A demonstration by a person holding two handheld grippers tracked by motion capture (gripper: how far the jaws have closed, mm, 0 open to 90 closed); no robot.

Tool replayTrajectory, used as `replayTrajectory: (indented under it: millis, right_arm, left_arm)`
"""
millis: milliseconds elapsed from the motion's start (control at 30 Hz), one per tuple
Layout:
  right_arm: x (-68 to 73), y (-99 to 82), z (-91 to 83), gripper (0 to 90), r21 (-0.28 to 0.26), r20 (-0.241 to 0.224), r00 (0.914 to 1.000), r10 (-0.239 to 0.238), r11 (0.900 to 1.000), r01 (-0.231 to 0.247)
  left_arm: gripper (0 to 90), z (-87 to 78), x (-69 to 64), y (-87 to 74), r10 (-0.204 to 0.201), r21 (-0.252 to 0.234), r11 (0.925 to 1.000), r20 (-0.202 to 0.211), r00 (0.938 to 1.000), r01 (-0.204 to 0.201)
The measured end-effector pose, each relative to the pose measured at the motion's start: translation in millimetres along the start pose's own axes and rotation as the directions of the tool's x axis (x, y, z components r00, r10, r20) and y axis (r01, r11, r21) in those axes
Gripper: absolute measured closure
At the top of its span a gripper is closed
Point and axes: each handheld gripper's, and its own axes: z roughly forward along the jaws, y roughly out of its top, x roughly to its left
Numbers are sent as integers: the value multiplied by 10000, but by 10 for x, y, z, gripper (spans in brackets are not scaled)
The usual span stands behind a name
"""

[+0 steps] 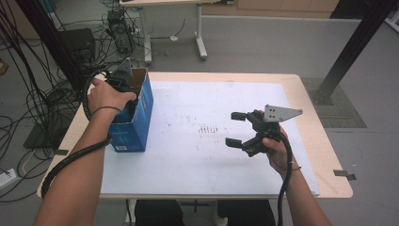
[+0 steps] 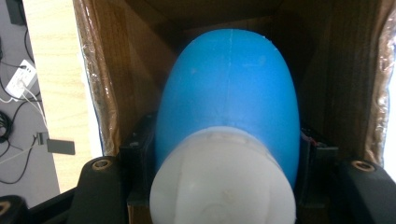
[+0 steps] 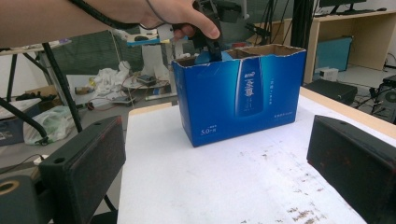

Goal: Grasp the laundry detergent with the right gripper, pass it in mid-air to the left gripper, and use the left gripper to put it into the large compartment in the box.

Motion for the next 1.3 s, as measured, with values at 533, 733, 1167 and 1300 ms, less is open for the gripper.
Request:
replayTrajectory:
  millis: [533,733,1167,1300]
  right_arm:
    - [-1,-13,-5,43,26,-16,10000,32,10000,-32]
    - [4,-24,-9,43,43,5,10000,32,10000,-32]
    - [3,-24,-36,44,29,47,10000,35,10000,-36]
    - [5,-17,-26,44,31,42,10000,20,10000,-21]
  left_arm:
    - [376,0,5,0,38,-12,10000,33,10000,-38]
    - [372,3,34,11,-1,17,10000,195,9998,0]
    - [302,-34,-5,47,-99,87,9999,68,9999,98]
    - [288,-94,-3,37,-73,24,10000,16,10000,73]
